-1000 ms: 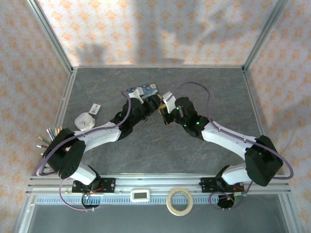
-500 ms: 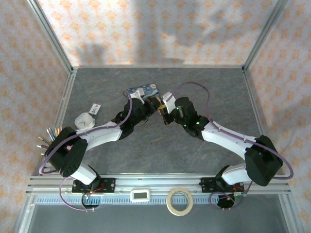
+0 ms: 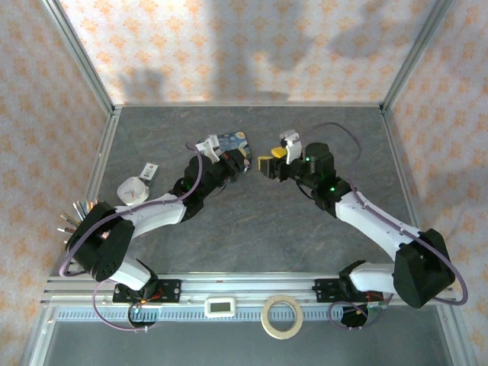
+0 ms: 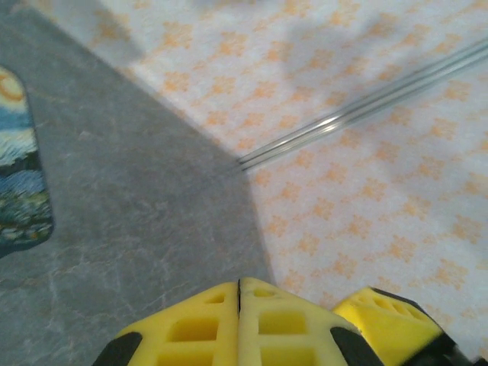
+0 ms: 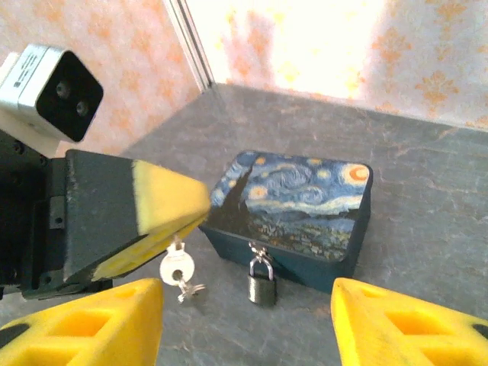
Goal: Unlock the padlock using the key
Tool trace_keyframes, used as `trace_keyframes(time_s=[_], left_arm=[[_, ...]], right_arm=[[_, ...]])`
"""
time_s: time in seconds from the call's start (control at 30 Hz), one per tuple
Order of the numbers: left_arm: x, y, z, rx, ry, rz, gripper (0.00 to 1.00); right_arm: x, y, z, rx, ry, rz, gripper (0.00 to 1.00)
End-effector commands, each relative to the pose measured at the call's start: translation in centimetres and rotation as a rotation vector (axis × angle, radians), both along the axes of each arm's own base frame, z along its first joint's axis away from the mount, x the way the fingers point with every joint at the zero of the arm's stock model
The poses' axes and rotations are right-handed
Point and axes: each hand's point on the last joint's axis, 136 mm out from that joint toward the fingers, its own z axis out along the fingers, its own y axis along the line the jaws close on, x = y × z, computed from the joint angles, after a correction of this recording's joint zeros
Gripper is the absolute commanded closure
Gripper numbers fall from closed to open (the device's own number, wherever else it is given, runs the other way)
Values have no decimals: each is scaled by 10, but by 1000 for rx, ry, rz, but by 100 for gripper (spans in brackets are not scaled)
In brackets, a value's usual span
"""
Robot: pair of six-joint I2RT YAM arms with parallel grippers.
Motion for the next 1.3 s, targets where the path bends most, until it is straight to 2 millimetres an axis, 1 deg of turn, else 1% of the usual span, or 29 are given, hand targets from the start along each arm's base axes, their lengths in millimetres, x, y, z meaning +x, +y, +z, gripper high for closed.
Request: trace_keyframes(time_s=[0.0, 0.07, 0.17, 0.3, 0.43, 0.57, 0.63, 0.8, 1.0, 1.27], left_arm=[[-18, 0, 62, -43, -249, -56, 100], [-25, 4, 71, -52, -306, -59, 100], [-36, 5, 82, -63, -377, -77, 100], [-47, 6, 85, -88, -432, -95, 100], [-54, 0, 84, -96, -456, -130, 100], [-56, -7, 84, -117, -459, -153, 100], [-57, -10, 86, -136, -460, -161, 100], [-58, -17, 86, -155, -455, -175, 100], [-59, -17, 86, -161, -453, -171, 100], [-63, -12, 92, -188, -464, -157, 100]], right_arm=[[-14, 9, 25, 180, 33, 89, 40], [-15, 9, 33, 284, 64, 116, 40], [-25, 15, 46, 439, 100, 200, 42], [-31, 18, 54, 557, 117, 259, 46], [-41, 19, 62, 638, 108, 324, 49], [-46, 25, 59, 652, 123, 366, 53], [-49, 31, 56, 652, 128, 382, 55], [-56, 44, 55, 657, 127, 422, 62], [-56, 46, 52, 655, 133, 430, 71], [-54, 46, 42, 663, 166, 420, 76]])
